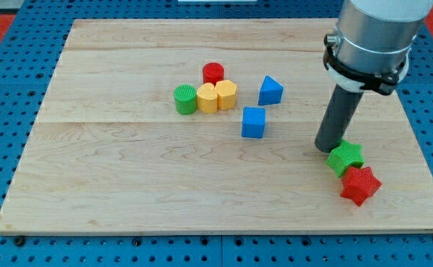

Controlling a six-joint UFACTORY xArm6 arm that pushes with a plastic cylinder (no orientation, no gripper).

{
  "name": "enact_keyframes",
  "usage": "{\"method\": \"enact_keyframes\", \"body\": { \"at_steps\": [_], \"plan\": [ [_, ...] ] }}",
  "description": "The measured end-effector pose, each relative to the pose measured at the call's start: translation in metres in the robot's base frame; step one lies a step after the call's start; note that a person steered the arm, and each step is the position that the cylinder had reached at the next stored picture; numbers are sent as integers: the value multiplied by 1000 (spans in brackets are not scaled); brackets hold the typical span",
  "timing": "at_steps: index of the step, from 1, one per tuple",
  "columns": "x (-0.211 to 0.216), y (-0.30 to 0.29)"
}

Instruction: Move blue cube towards center right

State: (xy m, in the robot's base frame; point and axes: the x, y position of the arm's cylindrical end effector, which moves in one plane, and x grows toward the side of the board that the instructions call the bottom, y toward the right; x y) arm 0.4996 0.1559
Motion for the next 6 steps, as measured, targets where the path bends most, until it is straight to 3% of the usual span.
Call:
{"method": "enact_keyframes", "body": {
  "at_steps": [2,4,6],
  "plan": [
    [5,0],
    [-74,-13],
    [-106,-129]
  ]
}}
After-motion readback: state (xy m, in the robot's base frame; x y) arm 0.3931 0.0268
